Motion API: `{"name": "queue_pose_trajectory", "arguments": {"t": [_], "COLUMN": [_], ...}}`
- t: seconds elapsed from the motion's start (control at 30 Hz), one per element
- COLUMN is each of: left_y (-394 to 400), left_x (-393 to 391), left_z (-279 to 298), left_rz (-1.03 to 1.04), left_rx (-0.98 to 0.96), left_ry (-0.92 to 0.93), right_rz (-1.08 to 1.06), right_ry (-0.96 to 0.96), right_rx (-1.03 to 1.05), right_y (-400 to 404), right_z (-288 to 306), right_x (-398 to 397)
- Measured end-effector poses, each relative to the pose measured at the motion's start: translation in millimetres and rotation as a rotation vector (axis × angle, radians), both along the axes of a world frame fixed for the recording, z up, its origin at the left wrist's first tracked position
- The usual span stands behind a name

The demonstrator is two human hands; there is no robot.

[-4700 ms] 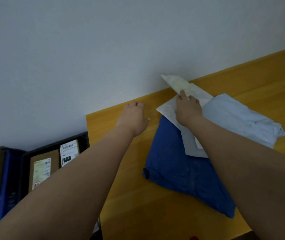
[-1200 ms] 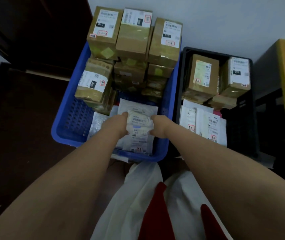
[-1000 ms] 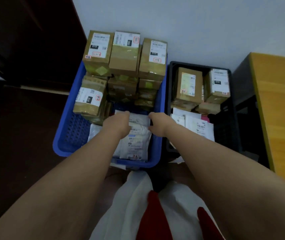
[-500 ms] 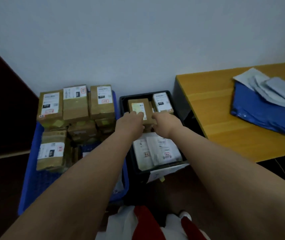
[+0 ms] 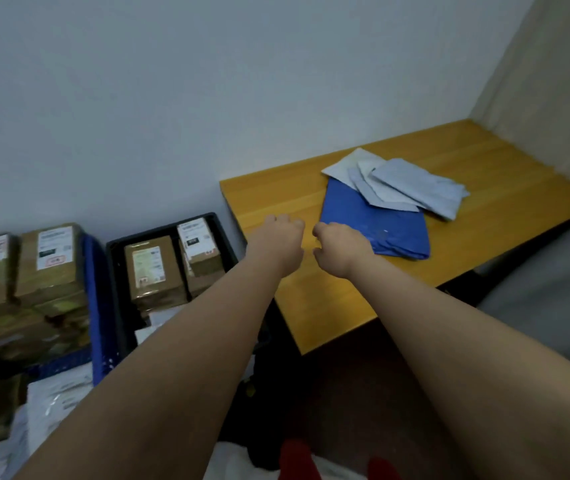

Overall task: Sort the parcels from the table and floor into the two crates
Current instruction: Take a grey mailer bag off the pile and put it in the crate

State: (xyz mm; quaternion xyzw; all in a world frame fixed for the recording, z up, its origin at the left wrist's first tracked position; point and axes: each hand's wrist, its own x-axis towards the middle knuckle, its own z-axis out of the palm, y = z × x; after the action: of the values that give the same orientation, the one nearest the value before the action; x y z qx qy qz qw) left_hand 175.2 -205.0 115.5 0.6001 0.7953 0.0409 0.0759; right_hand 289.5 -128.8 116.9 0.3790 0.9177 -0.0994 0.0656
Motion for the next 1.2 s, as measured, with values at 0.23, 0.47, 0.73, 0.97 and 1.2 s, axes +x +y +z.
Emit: {"name": "queue_pose_trajectory", "arguments": {"t": [0.23,0.47,0.73,0.97,1.2], "left_y": [64.6,133.1,201.9,278.6,335.6], "left_x": [32.5,42.1,46.1,58.4,71.9], "left_z": [-1.7,-11.7,-30.3,-50.3,-65.1], "left_rz": [-0.093,-0.171,-0.154,-0.048,0.059], "left_rx": [-0.008,-0.038,-0.084,-0.142,-0.216], "left_ry": [0.059,0.018,-0.074,-0.095,-0.111], "right_rz": [-0.126,-0.290,-0.383,-0.339,-0.205], "right_ry": [0.035,0.042,0.055,0.035,-0.140], "right_rx": [0.012,-0.041,-0.031,-0.045,-0.170], "right_y": [52.4,104.7,182.1,288.6,377.6], "right_z": [-14.1,-27.6,-44.0,-70.5,-104.5], "right_x": [39.6,58.2,70.5,95.9,107.1]}}
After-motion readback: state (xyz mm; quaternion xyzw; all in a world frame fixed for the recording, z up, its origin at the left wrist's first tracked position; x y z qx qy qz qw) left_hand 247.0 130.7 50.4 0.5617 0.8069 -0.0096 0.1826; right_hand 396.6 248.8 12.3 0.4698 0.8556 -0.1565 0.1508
